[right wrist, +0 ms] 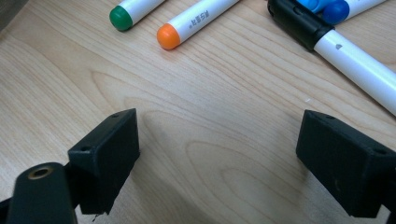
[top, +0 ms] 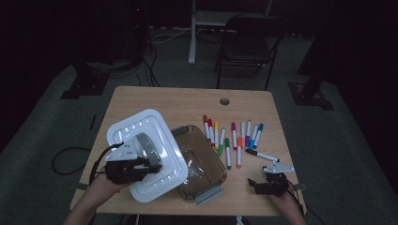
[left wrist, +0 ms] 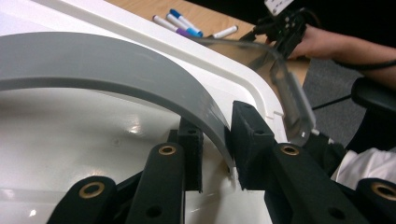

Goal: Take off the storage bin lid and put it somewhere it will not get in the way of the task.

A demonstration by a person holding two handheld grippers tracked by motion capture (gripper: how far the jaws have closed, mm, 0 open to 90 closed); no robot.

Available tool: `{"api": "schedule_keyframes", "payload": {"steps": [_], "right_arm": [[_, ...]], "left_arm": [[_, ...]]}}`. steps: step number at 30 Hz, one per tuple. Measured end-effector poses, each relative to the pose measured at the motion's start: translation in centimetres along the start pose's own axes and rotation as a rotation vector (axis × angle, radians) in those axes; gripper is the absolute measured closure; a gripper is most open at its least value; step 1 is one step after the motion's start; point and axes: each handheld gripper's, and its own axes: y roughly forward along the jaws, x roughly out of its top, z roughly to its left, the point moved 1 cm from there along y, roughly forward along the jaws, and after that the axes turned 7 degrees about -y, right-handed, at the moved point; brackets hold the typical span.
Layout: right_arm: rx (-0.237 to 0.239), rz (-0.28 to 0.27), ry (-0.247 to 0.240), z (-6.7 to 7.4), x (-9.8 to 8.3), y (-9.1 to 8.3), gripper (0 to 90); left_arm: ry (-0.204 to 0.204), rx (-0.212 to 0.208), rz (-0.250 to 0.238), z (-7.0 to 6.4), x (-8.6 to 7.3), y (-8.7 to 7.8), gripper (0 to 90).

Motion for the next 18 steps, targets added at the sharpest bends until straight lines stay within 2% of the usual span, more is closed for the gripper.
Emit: {"api": "schedule_keyframes", "payload": {"steps": [11, 14, 16, 18], "right_arm": [[0.000, 0.000, 0.000, 0.0, 0.0, 0.0, 13.2], [0.000, 0.000, -0.001, 0.0, 0.0, 0.0, 13.2], [0.000, 0.000, 0.000, 0.0, 0.0, 0.0, 13.2], [0.000, 0.000, 0.000, 0.0, 0.0, 0.0, 13.2]], "left_arm": [[-0.014, 0.027, 0.008, 1.9, -2.9, -3.1, 75.4], [0.003, 0.004, -0.010, 2.5, -4.0, -3.9, 75.3], [0.008, -0.028, -0.027, 3.1, -4.9, -4.3, 75.3], [0.004, -0.019, -0.036, 3.7, -5.7, -4.4, 75.2]]}}
